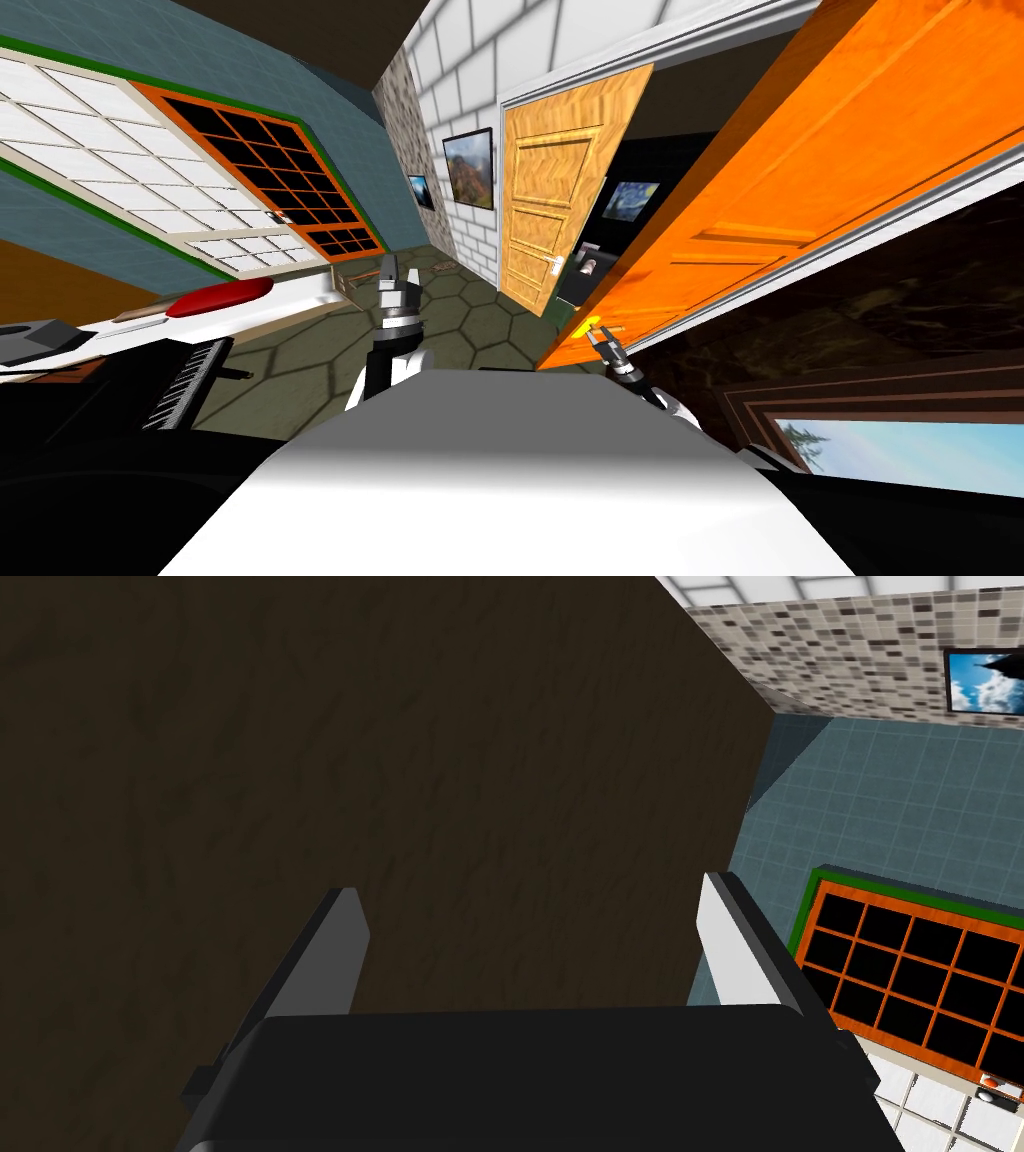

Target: Pull the door open

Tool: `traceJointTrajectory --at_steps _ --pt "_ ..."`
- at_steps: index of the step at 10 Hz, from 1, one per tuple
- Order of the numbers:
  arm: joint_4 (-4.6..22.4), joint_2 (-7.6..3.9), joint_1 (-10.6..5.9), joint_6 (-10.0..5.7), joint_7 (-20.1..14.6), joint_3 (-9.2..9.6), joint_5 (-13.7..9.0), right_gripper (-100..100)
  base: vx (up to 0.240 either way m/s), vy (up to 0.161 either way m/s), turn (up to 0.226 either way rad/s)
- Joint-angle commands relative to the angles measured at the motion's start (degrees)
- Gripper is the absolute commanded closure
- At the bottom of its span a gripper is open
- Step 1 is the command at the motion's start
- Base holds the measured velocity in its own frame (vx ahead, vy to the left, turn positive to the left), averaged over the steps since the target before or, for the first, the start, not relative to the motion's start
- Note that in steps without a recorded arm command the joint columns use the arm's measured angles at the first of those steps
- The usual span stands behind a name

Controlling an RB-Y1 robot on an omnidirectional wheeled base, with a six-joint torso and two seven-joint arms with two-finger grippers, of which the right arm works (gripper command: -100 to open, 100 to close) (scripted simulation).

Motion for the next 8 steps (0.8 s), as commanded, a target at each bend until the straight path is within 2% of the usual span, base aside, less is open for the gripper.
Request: traceJointTrajectory --at_steps 1,3,5,6,8 --pt "2.13 -1.16 2.13 -1.44 0.45 -0.94 -0.77 -100 0.065 -0.006 0.072" --pt "2.13 -1.16 2.13 -1.44 0.45 -0.94 -0.77 -100 0.055 0.001 -0.009" --pt "1.0 -1.16 2.13 -1.44 0.45 -0.94 -0.77 -100 -0.003 0.006 0.0" --pt "2.12 -1.16 2.13 -1.44 0.45 -0.94 -0.77 -100 -0.011 -0.002 0.03" --pt "2.13 -1.16 2.13 -1.44 0.45 -0.94 -0.77 -100 0.009 0.002 -0.013"
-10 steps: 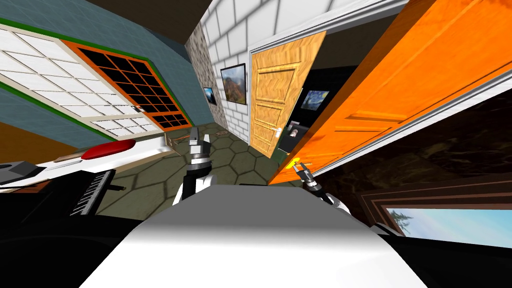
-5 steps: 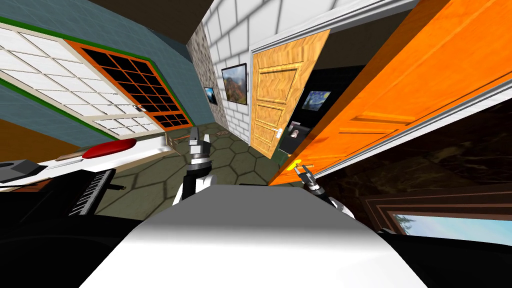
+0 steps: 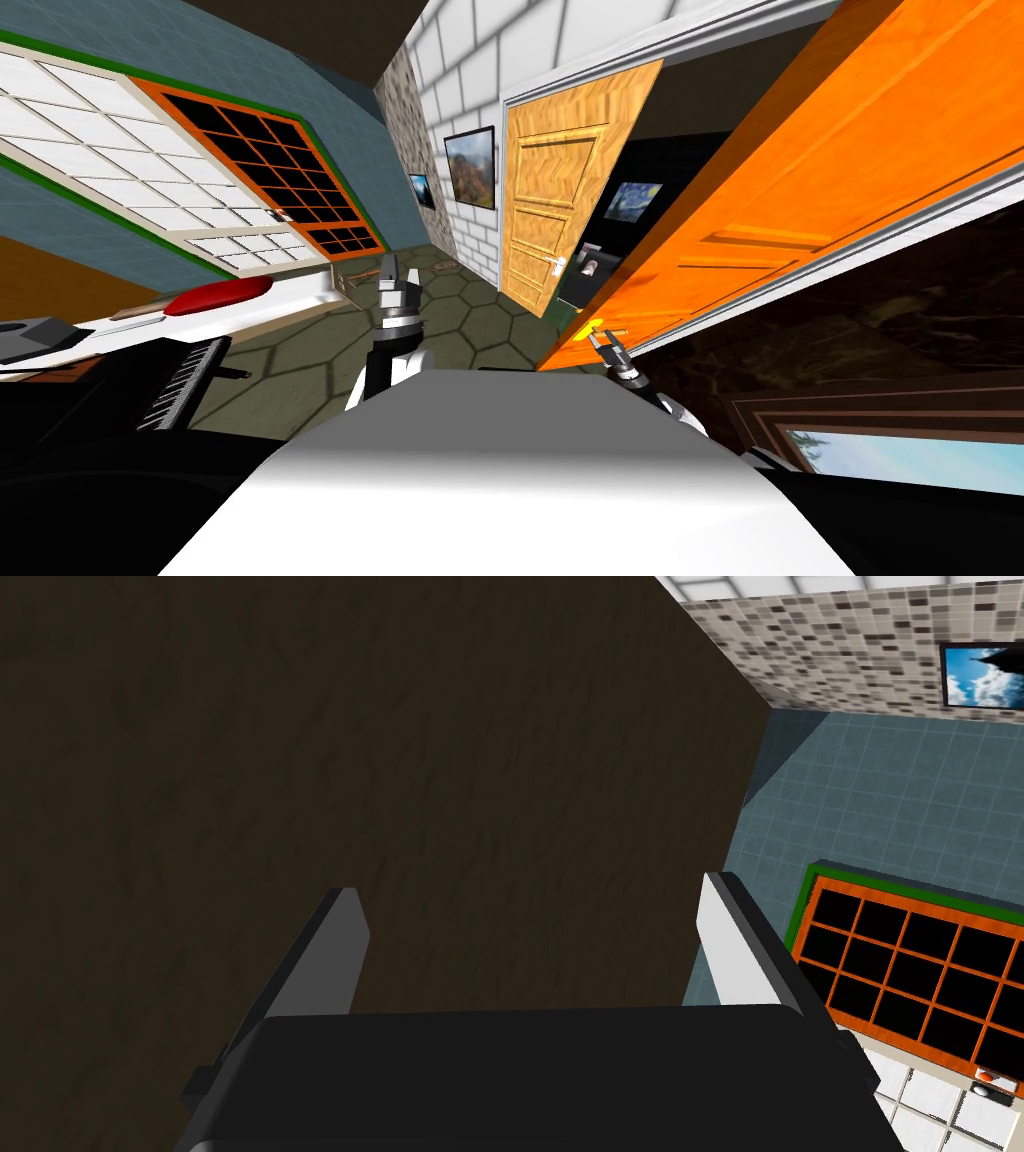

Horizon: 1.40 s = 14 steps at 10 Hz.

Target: Pull the door open

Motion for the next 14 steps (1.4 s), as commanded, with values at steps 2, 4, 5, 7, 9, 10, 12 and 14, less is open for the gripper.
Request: traceJointTrajectory --at_steps 2,4,5,7,9,10,12,14 --pt "-0.15 -1.22 1.37 2.26 0.57 -0.88 -0.7 -100 -0.003 -0.002 0.007" --pt "0.11 0.27 1.39 0.15 1.45 -1.36 -1.1 -100 -0.033 -0.018 0.262" --pt "0.96 0.51 1.47 -0.24 1.73 -1.74 -1.41 -100 -0.041 -0.055 0.243" --pt "3.79 1.28 1.71 -1.51 2.67 -3.03 -2.43 -100 -0.029 -0.071 0.302" --pt "3.42 1.28 1.71 -1.51 2.67 -3.03 -2.43 -100 -0.004 -0.019 0.016" --pt "2.97 1.28 1.71 -1.51 2.67 -3.03 -2.43 -100 -0.003 0.011 -0.01" --pt "3.79 1.28 1.71 -1.51 2.67 -3.03 -2.43 -100 0.007 -0.003 -0.002" --pt "4.73 1.54 1.8 -1.93 2.99 -3.47 -2.78 -100 -0.007 -0.009 0.07"
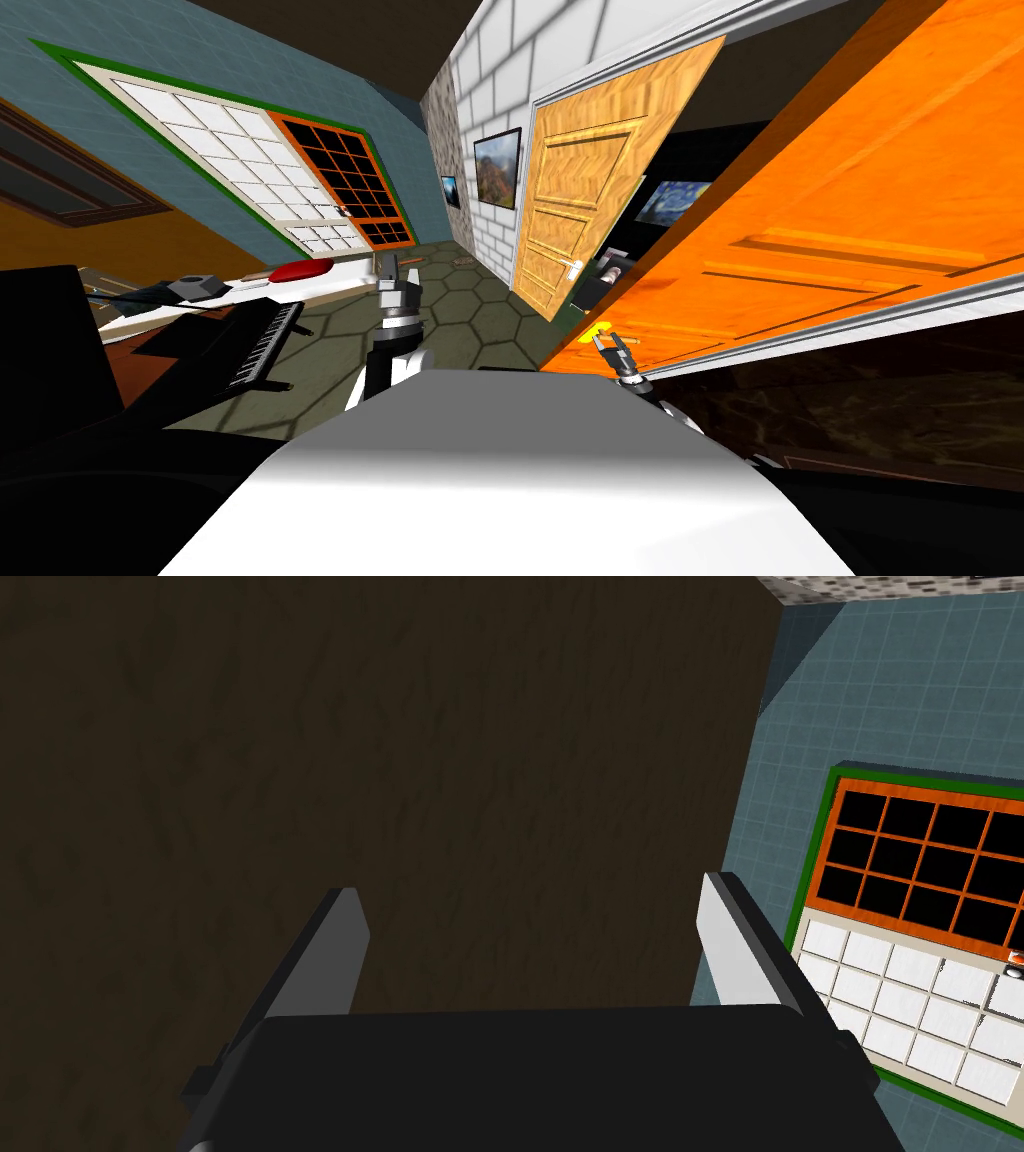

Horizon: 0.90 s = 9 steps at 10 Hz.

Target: Pull the door open

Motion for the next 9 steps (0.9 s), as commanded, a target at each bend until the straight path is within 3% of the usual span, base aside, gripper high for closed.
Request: traceJointTrajectory --at_steps 1,9 --pt "2.86 -0.41 0.22 0.39 0.49 -0.95 -0.68 -100 -0.016 -0.022 0.089" --pt "4.42 -0.16 0.3 -0.02 0.79 -1.37 -1.01 -100 -0.006 -0.005 0.029"
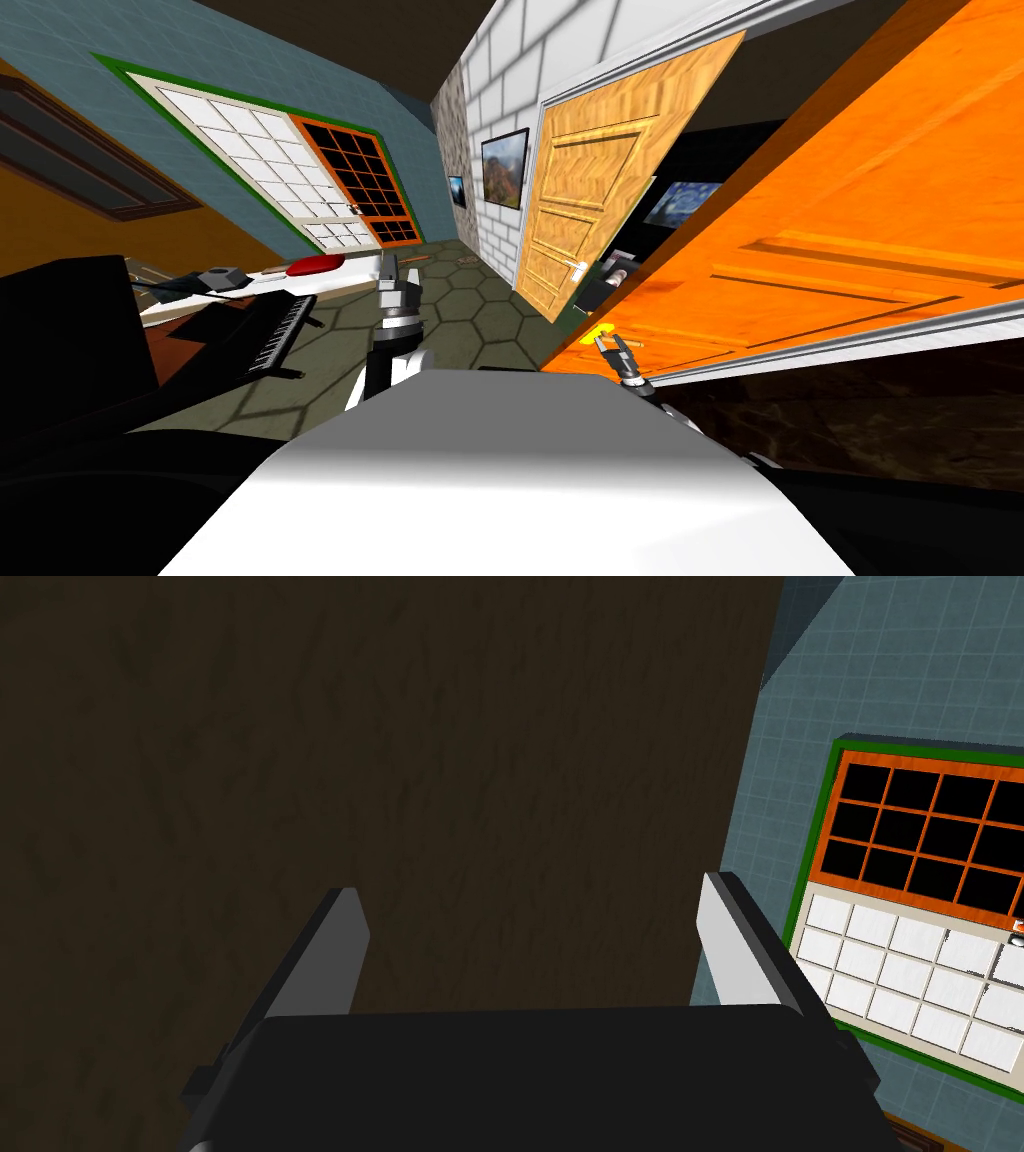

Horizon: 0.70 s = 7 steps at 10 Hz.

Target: Pull the door open

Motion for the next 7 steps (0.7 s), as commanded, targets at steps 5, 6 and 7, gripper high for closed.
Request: traceJointTrajectory --at_steps 5,6,7 --pt "1.55 -0.93 0.75 1.75 0.59 -0.88 -0.68 -100 0.004 -0.002 -0.005" --pt "1.55 -0.93 0.75 1.75 0.59 -0.88 -0.68 -100 0.001 -0.001 -0.014" --pt "2.27 0.81 -0.34 -0.61 0.5 -0.7 -0.3 -100 -0.01 0.027 0.293"
